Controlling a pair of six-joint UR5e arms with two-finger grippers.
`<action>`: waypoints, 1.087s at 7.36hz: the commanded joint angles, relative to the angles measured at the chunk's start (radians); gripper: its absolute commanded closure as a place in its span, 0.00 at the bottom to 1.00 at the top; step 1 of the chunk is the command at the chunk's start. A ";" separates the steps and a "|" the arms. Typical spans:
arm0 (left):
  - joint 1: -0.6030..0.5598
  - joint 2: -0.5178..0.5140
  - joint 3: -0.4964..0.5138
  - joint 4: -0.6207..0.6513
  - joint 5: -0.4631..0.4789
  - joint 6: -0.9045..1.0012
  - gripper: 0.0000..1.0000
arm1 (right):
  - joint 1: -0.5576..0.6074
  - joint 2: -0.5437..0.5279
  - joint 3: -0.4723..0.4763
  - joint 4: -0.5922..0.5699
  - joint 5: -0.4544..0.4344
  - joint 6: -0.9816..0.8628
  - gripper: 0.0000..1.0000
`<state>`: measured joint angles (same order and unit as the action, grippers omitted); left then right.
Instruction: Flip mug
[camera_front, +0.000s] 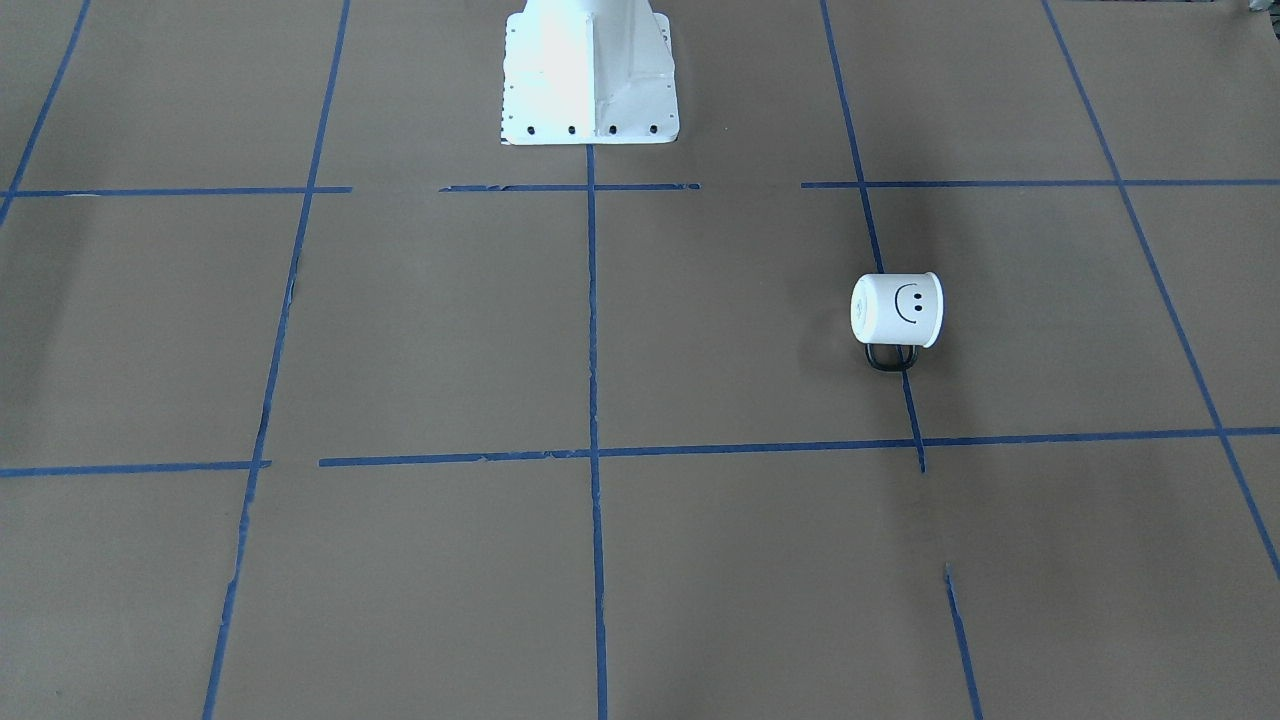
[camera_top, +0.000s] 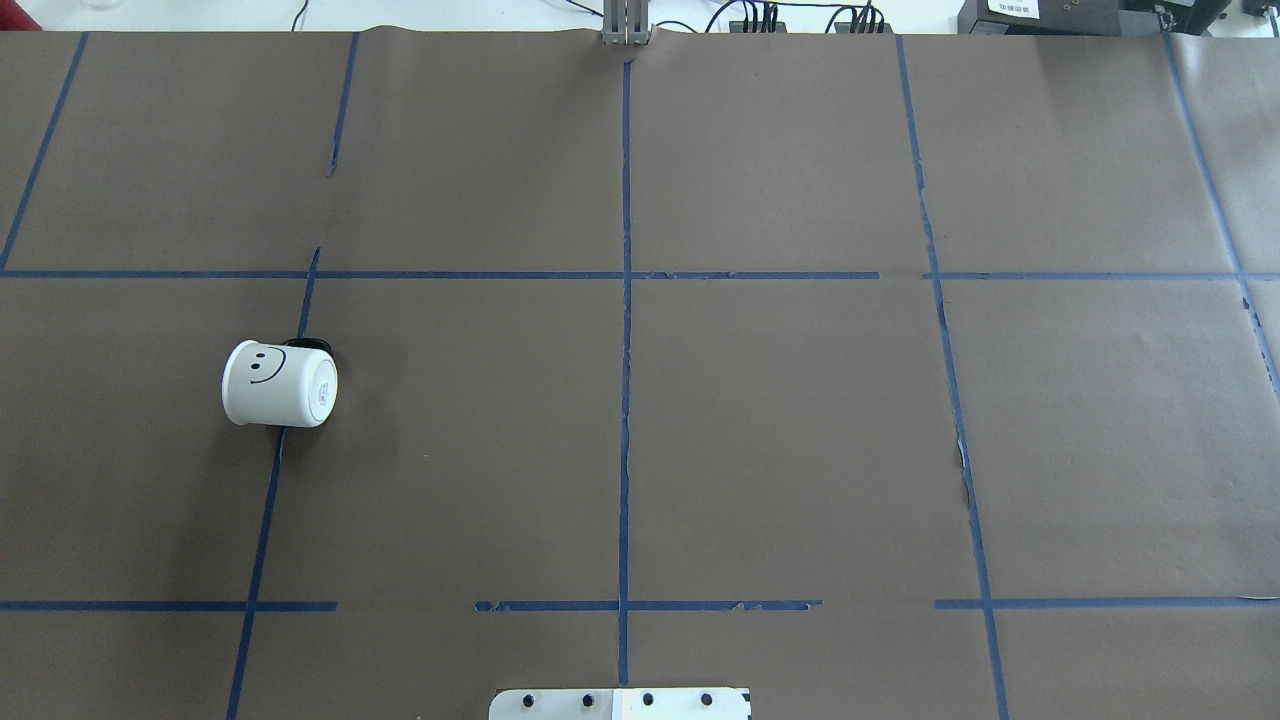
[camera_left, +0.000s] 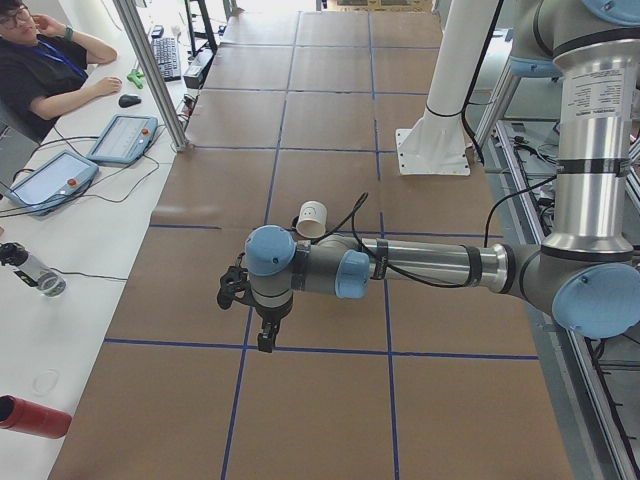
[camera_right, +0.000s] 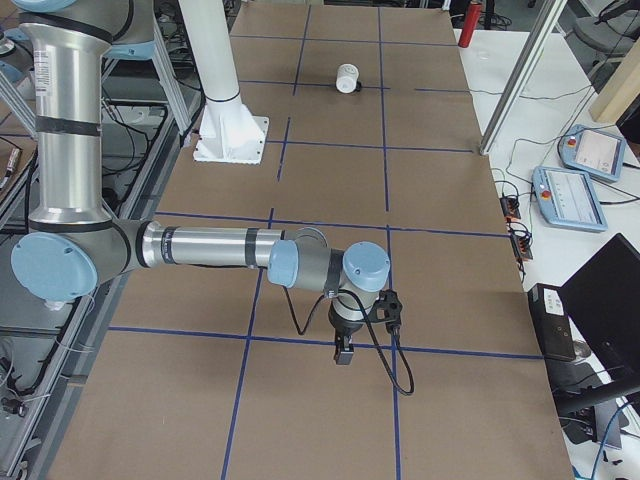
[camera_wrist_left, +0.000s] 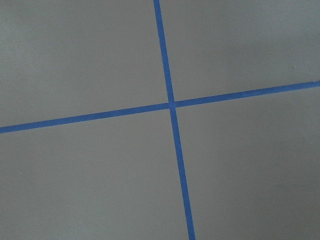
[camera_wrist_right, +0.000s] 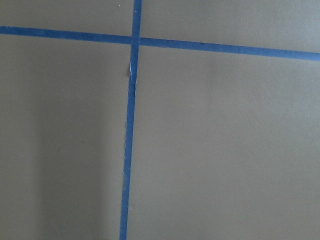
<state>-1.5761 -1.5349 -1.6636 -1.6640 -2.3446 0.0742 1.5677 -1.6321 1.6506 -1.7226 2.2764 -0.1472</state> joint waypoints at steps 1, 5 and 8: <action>0.002 -0.033 0.011 -0.168 0.022 -0.001 0.00 | 0.000 0.000 0.000 0.000 0.000 0.000 0.00; 0.001 -0.067 0.018 -0.581 0.159 -0.160 0.00 | 0.000 0.000 0.000 0.000 0.000 0.000 0.00; 0.210 -0.053 0.031 -0.897 0.119 -0.581 0.00 | 0.000 0.000 0.000 0.000 0.000 0.000 0.00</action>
<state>-1.4619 -1.5921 -1.6334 -2.4632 -2.2181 -0.3403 1.5677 -1.6321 1.6505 -1.7227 2.2764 -0.1473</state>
